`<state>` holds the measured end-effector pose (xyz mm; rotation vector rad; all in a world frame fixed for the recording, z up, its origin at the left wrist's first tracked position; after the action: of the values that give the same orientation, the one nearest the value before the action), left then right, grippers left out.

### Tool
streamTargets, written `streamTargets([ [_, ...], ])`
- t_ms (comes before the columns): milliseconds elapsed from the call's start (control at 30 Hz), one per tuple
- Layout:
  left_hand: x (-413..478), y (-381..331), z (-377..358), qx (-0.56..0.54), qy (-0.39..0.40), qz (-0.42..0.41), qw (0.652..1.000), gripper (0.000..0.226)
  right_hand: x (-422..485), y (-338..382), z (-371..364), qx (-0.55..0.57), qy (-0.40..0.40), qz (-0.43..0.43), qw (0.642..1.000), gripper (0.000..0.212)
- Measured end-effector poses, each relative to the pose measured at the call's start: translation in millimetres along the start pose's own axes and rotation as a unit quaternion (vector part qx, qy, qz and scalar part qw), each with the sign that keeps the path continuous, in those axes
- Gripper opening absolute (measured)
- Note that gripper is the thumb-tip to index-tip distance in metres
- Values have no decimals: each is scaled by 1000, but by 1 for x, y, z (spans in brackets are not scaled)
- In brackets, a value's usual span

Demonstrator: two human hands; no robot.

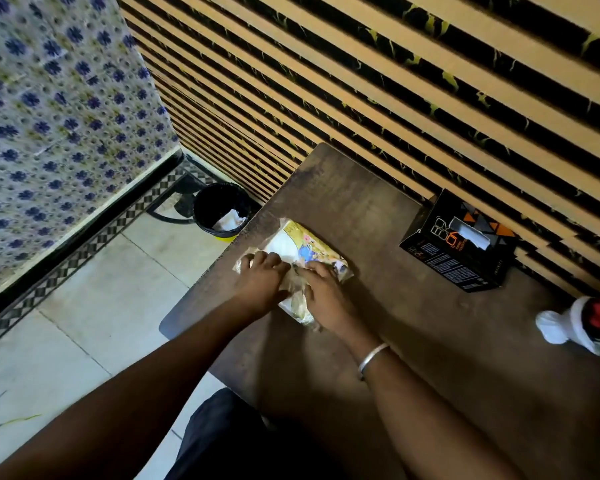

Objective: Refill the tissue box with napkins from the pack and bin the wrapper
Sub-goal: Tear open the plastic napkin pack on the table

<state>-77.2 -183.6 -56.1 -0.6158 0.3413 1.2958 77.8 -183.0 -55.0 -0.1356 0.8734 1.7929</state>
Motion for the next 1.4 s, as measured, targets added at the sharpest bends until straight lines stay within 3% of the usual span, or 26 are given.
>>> streamTargets([
  [200, 11, -16, 24, 55, 49, 64, 995, 44, 24, 2, 13, 13, 49, -30, 998, 49],
  [367, 28, -11, 21, -81, 94, 70, 990, 35, 31, 0, 11, -20, 79, -23, 996, 50],
  [500, 29, 4, 14, -223, 32, 28, 974, 19, 35, -2, 10, -23, 106, -34, 993, 45],
  [633, 11, 13, 11, -259, 7, -67, 964, 9, 39, 3, 14, -17, 126, -50, 991, 46],
  [800, -23, 28, 6, -193, -39, -105, 975, 8, 34, 6, 25, 120, 128, -73, 982, 55],
  [967, -50, 50, 0, -214, -63, -91, 971, 9, -1, 19, 12, 204, 136, 9, 969, 27],
  [1100, -65, 49, -6, -170, -92, -88, 977, 11, -22, 29, -15, 146, 146, 53, 977, 32],
  [1267, -80, 53, -29, -54, -71, -121, 989, 15, -25, 31, -29, 104, 94, 62, 988, 6],
  [1400, -88, 59, -44, -35, -105, -104, 988, 27, -27, 32, -39, 121, 76, 25, 989, 16],
])
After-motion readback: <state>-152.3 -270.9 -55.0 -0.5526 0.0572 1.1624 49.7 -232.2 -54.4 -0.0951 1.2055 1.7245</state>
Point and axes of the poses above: each hand's wrist, its own x-axis towards the middle knuckle, its own z-axis out of the back of the hand, y = z × x, the point moved 2 cm from there along x, towards the middle knuckle, and after that the axes turned 14 degrees about y, right-handed, at the moved point
